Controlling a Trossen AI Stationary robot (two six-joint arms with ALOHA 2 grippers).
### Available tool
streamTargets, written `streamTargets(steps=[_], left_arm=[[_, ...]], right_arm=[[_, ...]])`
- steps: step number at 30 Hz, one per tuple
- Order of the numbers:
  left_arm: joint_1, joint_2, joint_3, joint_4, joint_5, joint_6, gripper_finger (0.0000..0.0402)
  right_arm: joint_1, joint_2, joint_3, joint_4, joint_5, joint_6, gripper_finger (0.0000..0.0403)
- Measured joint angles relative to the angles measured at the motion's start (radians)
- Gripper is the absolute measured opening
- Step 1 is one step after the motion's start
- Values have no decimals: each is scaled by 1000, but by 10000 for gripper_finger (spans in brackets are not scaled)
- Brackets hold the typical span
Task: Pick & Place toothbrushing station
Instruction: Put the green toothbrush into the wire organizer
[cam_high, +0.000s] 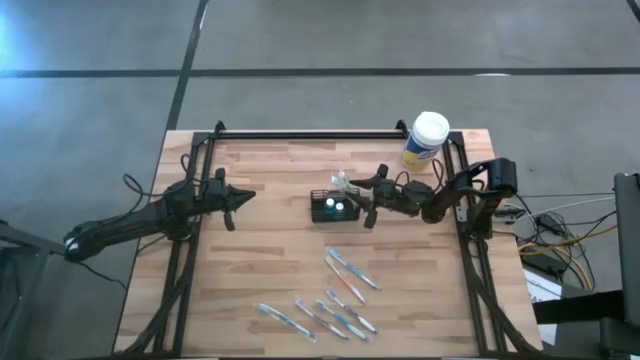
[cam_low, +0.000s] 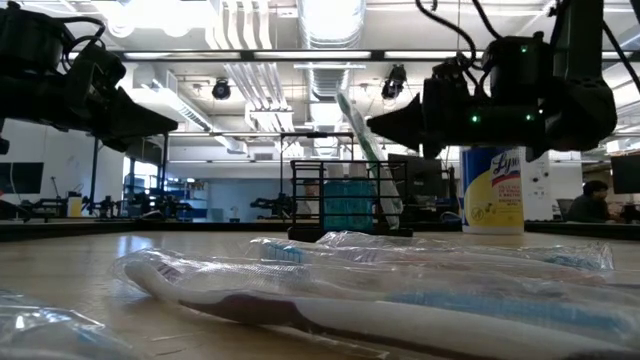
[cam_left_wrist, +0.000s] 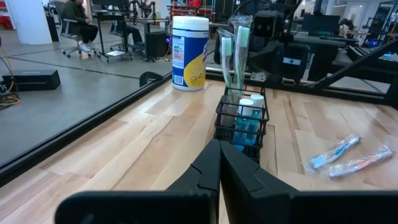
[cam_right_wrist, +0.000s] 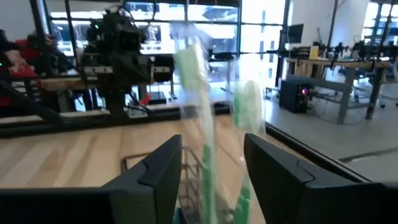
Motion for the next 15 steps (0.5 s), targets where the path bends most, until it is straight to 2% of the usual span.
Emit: streamTargets(steps=[6,11,15], left_arm=[[0,0,0,0,0,0,7],[0,0,0,0,0,-1,7],[0,0,0,0,0,-1,7]], right_arm=[[42,-72,20,-79,21,-54,175],[94,-185,102,-391,131,-123,176],[143,-268,211,-694,309,-139,176]])
